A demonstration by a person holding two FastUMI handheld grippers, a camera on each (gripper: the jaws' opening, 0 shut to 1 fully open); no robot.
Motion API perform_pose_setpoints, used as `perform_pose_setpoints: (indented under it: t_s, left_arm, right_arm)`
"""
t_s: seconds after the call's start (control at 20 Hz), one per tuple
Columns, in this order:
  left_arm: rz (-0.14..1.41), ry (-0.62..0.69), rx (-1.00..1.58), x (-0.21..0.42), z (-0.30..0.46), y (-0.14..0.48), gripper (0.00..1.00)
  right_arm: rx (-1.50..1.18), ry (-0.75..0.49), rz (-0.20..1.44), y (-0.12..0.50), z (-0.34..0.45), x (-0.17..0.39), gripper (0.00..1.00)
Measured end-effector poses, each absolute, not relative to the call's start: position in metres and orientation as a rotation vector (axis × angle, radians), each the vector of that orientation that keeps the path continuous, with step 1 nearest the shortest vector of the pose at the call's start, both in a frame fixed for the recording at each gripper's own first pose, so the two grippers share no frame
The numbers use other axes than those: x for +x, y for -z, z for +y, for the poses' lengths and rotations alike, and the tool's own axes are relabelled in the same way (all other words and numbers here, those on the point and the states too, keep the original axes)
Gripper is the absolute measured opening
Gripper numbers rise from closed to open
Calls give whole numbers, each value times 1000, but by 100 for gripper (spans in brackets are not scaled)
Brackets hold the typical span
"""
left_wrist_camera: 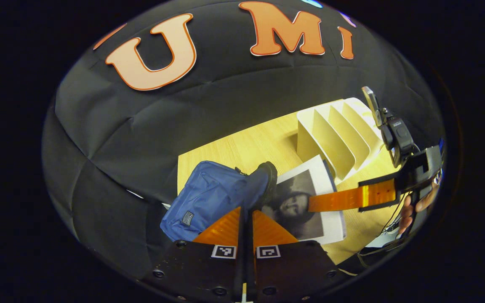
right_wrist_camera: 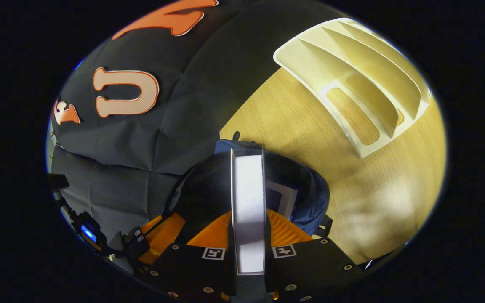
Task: Open the schoolbag, grab two books from the bookshelf and put them into the schoolbag.
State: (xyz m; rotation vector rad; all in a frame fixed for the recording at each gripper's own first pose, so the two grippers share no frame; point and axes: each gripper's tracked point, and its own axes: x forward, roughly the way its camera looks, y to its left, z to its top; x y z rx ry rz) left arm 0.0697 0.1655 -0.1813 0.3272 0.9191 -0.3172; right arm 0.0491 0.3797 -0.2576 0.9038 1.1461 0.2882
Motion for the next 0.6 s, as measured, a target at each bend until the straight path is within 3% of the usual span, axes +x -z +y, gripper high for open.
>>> perform_pose_setpoints:
  t_s: [0.6]
  left_arm:
    - [897, 422, 400, 49, 152, 185, 3]
  right_arm:
    - [1017, -284, 1101, 293, 435, 56, 27]
